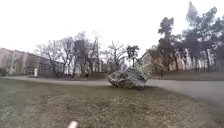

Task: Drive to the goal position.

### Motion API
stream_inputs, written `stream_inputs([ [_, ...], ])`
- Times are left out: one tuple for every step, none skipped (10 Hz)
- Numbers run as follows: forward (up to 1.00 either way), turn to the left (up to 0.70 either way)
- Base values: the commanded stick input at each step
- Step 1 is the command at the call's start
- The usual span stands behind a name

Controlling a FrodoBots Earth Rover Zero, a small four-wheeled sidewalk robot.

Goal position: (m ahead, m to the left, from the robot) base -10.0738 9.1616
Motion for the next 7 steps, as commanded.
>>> stream_inputs([
  [0.00, 0.70],
  [0.00, 0.70],
  [0.00, 0.70],
  [0.00, 0.70],
  [0.00, 0.70],
  [0.00, 0.70],
  [0.00, 0.70],
])
